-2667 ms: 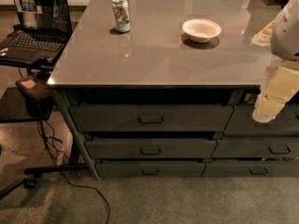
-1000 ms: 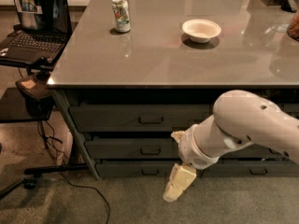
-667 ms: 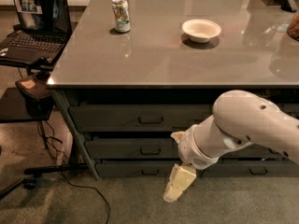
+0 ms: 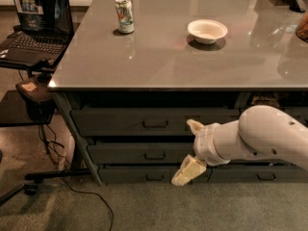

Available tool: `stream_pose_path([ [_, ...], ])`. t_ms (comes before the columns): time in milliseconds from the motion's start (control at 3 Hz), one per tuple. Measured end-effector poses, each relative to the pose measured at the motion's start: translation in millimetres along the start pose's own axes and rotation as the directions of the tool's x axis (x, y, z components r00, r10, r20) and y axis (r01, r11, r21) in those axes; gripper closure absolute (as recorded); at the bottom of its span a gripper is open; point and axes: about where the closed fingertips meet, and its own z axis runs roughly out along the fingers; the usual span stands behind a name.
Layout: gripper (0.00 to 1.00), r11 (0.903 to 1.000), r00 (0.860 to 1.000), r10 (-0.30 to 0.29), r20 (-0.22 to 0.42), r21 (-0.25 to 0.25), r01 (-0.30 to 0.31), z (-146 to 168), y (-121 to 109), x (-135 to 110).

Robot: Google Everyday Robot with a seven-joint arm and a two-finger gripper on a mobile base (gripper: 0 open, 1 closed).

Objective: Open middle drawer

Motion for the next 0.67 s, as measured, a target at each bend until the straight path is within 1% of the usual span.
stream_pose_path([
  [333, 0.00, 0.9964, 1.000, -0.029, 0.010, 0.080, 0.028, -6.2, -17.8, 1.6],
  [667, 0.00, 0.9972, 0.999, -0.015, 0.032, 0.074, 0.012, -2.8, -18.5, 6.1],
])
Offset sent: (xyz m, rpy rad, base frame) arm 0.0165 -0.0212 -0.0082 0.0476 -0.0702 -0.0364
